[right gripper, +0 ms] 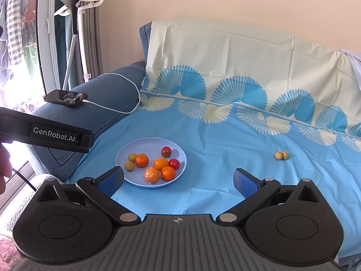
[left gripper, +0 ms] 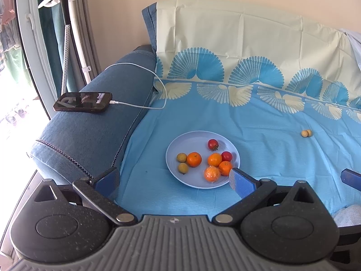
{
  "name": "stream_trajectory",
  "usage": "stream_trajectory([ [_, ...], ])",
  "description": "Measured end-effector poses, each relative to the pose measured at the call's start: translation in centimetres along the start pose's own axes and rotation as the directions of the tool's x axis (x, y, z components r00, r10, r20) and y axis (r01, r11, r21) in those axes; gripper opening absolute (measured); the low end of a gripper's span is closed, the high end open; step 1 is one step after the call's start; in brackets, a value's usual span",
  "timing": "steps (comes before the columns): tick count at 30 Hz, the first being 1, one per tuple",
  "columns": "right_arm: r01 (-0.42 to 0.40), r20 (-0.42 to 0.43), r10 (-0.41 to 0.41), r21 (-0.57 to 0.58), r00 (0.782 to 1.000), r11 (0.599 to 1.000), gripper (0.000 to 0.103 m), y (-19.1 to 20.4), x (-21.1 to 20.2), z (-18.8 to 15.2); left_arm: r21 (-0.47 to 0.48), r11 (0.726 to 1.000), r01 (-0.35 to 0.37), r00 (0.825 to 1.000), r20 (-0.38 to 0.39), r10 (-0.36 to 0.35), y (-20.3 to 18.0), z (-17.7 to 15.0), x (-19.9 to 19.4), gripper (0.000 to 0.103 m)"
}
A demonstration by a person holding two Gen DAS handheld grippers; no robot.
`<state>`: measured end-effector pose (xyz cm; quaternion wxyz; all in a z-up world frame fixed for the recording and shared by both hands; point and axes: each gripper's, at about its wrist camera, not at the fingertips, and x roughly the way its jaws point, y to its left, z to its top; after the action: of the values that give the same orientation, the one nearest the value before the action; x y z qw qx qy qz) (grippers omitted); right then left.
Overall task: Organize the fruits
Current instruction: 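Move both open grippers away from the plate toward the loose yellow fruits, then grasp a small yellow fruit with the left gripper while the right gripper grasps another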
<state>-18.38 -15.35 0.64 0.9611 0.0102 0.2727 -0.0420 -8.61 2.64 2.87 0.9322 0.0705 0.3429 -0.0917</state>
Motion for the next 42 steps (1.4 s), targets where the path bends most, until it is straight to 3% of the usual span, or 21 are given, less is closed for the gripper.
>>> stream_trajectory([
  [17, -0.014, -0.054, 0.015, 0.012, 0.998, 1.0, 0.102, -0.7, 2.7, -0.4, 0.016, 1.0, -0.001, 0.997, -0.073, 0.002, -0.9, 0.6, 3.5, 0.103],
  [21, 0.029, -0.072, -0.025, 0.065, 0.997, 0.997, 0.102, -2.8, 3.9, -0.9, 0.045, 0.999, 0.012, 0.994, -0.106, -0.007, -2.5, 1.5, 5.4, 0.103],
  [24, 0.118, -0.064, -0.112, 0.101, 0.992, 0.988, 0.102, -5.9, 5.3, -1.4, 0.048, 0.999, 0.022, 0.989, -0.144, -0.015, -4.0, 2.4, 7.3, 0.103],
  [27, 0.236, -0.065, -0.229, 0.141, 0.971, 0.961, 0.102, -10.0, 7.4, -2.0, 0.069, 0.997, 0.017, 0.988, -0.154, -0.007, -5.8, 3.5, 9.0, 0.103],
  [31, 0.386, -0.107, -0.372, 0.181, 0.922, 0.904, 0.102, -16.7, 11.9, -3.2, 0.092, 0.995, 0.028, 0.98, -0.199, -0.009, -8.7, 5.1, 12.0, 0.103],
  [35, 0.455, -0.175, -0.426, 0.194, 0.888, 0.869, 0.102, -23.2, 18.5, -4.4, 0.074, 0.997, 0.033, 0.966, -0.257, -0.013, -10.8, 6.2, 14.9, 0.103],
  [42, 0.544, -0.247, -0.497, 0.183, 0.832, 0.819, 0.102, -32.3, 30.1, -5.0, 0.128, 0.992, 0.007, 0.957, -0.289, 0.031, -14.4, 7.7, 19.1, 0.103],
])
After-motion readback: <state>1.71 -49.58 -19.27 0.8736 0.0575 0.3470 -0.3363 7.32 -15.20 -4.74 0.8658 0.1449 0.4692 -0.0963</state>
